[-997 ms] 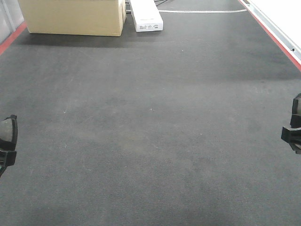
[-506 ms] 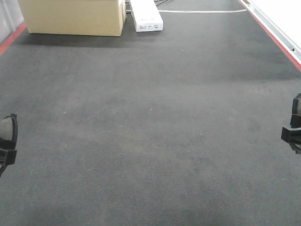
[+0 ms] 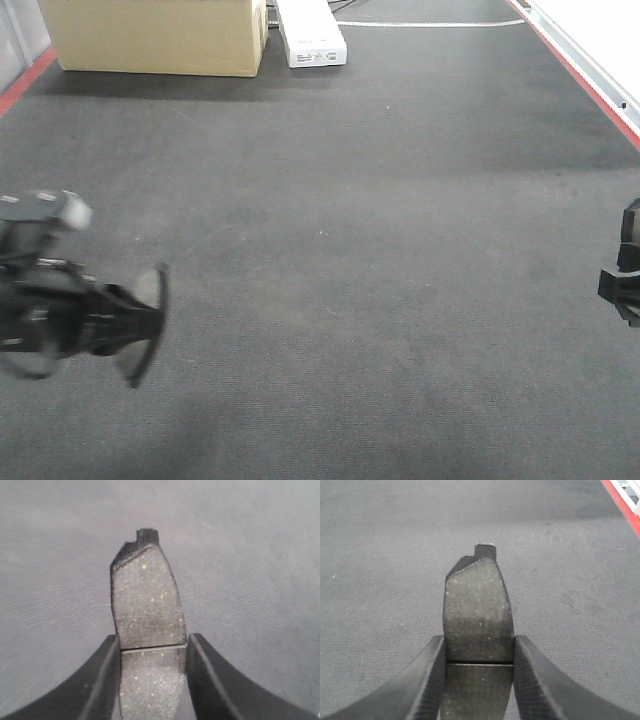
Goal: Move and align brake pads A on conveyor
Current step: 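Lower the left gripper's brake pad onto the belt and open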
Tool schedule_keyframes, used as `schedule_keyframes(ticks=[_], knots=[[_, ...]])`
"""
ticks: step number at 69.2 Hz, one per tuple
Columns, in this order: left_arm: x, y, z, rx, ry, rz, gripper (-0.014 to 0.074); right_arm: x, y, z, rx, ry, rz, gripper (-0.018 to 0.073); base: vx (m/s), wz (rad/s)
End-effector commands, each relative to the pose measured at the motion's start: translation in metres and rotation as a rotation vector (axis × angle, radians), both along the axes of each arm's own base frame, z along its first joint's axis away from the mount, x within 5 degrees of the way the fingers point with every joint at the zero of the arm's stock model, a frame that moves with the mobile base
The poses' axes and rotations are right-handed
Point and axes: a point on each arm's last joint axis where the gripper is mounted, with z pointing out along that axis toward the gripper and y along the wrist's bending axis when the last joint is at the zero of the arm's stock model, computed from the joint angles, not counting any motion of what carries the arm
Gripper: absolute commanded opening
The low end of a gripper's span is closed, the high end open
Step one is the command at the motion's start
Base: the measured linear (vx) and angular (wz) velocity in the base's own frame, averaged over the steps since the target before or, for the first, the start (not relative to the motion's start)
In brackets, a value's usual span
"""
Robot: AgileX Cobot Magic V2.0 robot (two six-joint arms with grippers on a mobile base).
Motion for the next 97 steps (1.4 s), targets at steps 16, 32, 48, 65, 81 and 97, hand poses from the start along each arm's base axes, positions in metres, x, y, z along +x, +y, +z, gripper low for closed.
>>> schedule_keyframes(ticks=[16,32,48,65,81,97], knots=[[0.057,-0.017,-0.049,0.014,0.087,0.074,0.0193,0.003,0.000,0.020,-0.011,-0.131,0.013,0.0112,0.00,0.00],[0.071,-0.017,-0.079,0.057,0.263,0.151,0.0198,0.003,0.000,0.020,-0.011,-0.131,0.013,0.0112,0.00,0.00],[0.071,-0.009,-0.087,0.145,0.293,0.195,0.0225,0.003,0.000,0.020,-0.011,-0.131,0.013,0.0112,0.00,0.00],[0.071,-0.009,-0.087,0.147,0.293,0.193,0.0361,0.003,0.000,0.020,-0.011,-0.131,0.013,0.0112,0.00,0.00],[0.072,-0.009,-0.082,0.142,0.266,0.197,0.0462,0.003,0.000,0.020,-0.011,-0.131,0.013,0.0112,0.00,0.00],[0.063,-0.006,-0.034,0.111,0.071,0.171,0.0474,0.003,0.000,0.020,-0.011,-0.131,0.013,0.0112,0.00,0.00]])
